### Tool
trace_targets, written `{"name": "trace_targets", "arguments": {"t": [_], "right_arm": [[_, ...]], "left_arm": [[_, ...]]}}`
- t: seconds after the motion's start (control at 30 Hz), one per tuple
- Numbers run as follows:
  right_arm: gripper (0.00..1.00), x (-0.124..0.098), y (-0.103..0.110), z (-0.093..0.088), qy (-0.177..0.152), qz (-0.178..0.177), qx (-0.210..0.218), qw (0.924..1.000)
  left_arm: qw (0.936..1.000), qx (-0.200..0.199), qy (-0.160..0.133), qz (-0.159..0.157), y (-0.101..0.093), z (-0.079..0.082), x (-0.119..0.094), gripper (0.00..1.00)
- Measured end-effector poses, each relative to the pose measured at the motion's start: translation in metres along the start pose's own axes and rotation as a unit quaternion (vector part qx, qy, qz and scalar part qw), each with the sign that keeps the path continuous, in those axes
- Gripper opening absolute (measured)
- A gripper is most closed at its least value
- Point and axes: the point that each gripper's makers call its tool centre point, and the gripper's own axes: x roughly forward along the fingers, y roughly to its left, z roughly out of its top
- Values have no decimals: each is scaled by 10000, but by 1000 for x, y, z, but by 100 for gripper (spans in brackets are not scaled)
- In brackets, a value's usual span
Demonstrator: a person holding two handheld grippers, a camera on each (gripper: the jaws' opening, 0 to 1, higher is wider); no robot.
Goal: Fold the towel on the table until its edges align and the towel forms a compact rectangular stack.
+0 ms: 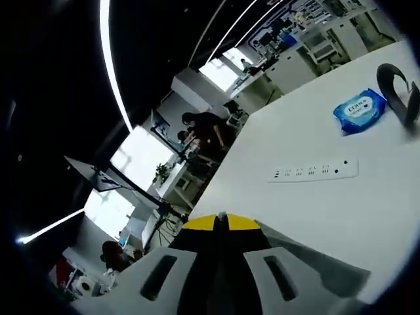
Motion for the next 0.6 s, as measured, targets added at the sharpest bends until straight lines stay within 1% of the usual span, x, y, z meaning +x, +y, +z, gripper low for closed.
{"name": "trace_targets", "arguments": {"t": [0.2, 0.33, 0.4, 0.6], "right_arm": [[1, 13, -9, -10, 138, -89, 40, 9999], [1, 23, -16, -17, 218, -127, 72, 9997], [1, 28, -19, -21, 265, -148, 66, 9995], [1, 39, -29, -32, 415, -240, 53, 9988]], "left_arm": [[9996, -249, -18, 154, 16, -13, -1, 5], [9990, -346, 128, 268, 24, -26, 0, 5], [9986, -376, 202, 300, 25, -31, 1, 5], [9977, -349, 404, 426, 34, -48, 3, 5]]}}
